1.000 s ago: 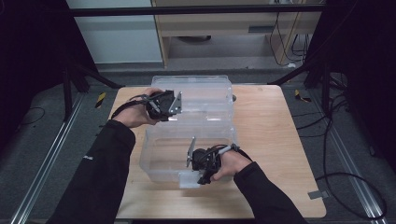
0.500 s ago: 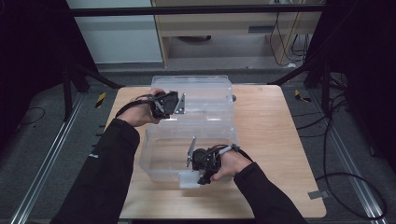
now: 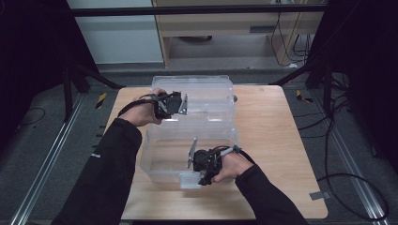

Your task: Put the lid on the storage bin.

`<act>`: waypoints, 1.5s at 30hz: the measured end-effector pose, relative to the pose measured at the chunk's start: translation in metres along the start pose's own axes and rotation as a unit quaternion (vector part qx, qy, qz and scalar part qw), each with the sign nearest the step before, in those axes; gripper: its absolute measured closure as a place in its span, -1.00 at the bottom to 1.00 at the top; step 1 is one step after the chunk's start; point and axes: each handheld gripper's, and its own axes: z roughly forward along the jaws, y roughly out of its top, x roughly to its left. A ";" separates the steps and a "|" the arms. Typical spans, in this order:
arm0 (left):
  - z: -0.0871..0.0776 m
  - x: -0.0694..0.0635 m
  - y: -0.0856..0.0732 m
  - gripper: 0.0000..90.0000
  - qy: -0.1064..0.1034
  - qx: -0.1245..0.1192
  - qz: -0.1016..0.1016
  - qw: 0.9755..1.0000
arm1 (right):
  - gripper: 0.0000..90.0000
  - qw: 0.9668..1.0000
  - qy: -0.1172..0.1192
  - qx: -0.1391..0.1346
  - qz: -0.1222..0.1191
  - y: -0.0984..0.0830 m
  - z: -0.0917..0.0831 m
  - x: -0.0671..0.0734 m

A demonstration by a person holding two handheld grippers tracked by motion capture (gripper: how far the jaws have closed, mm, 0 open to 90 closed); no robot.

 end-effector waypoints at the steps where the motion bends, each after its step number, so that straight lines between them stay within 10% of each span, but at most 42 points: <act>1: 0.000 0.000 0.000 0.78 -0.004 -0.003 -0.005 1.000 | 0.35 1.000 0.000 0.001 0.001 0.000 0.000 0.000; 45: -0.052 -0.043 0.008 0.91 -0.005 -0.031 0.002 0.999 | 0.37 0.999 -0.010 -0.033 0.008 -0.004 0.002 0.005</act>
